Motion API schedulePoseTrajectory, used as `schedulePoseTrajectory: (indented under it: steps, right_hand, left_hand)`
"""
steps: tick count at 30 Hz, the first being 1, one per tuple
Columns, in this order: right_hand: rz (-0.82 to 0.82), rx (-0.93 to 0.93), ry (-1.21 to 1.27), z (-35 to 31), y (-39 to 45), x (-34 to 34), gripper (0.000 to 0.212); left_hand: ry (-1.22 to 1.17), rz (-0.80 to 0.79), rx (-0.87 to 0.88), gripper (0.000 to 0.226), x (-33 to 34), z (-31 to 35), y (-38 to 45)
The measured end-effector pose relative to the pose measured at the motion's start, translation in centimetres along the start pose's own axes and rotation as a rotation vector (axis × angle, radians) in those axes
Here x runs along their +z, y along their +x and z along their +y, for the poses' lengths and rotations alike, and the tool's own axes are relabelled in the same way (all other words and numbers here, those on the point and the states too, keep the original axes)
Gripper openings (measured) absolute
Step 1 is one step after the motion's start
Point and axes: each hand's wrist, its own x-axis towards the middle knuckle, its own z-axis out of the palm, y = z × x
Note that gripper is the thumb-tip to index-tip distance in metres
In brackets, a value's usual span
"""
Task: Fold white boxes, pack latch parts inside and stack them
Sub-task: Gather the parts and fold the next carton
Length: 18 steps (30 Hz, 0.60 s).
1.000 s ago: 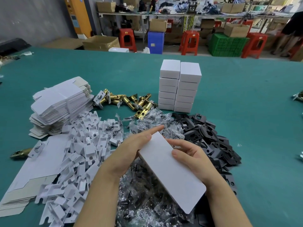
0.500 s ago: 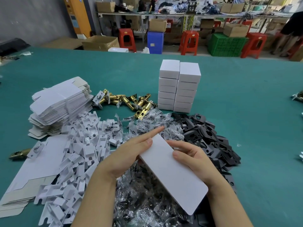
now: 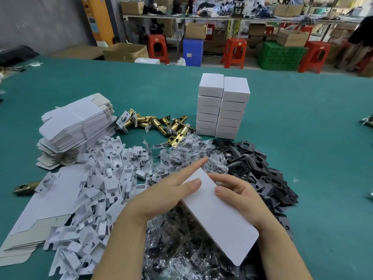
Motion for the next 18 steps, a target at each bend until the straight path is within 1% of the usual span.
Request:
schedulePoseTrajectory:
  steps: [3,5,6,8,10,13,15,16,18]
  right_hand:
    - [0.028,-0.015,0.057,0.0,0.2,0.2,0.030]
    - [0.097,-0.026,0.084,-0.1,0.3,0.3,0.024]
    - [0.136,-0.031,0.078,-0.2,0.4,0.3,0.024]
    - [0.170,-0.050,0.064,-0.3,0.5,0.4,0.031]
    - [0.149,-0.058,0.101,-0.3,0.6,0.6,0.038]
    - [0.102,-0.007,0.085,-0.1,0.6,0.8,0.039]
    - [0.115,0.015,0.044,0.0,0.6,0.8,0.034]
    - [0.146,0.025,0.041,0.1,0.6,0.7,0.027]
    - [0.209,0.049,0.062,0.2,0.7,0.5,0.022]
  left_hand:
    - [-0.011,0.147,0.046,0.041,0.3,0.1,0.7]
    - [-0.013,0.259,0.114,0.035,0.3,0.0,0.9]
    - [-0.039,0.285,0.137,0.032,0.2,-0.2,0.9]
    - [-0.125,0.290,0.133,0.028,0.2,-0.5,0.9]
    - [-0.179,0.263,0.107,0.030,0.3,-0.6,1.0]
    - [-0.140,0.232,0.091,0.028,0.8,-0.7,1.5]
    - [-0.100,0.251,0.086,0.025,1.2,-0.7,1.7]
    - [-0.088,0.281,0.074,0.025,1.3,-0.8,1.9]
    - [-0.059,0.317,0.071,0.029,1.3,-0.8,1.9]
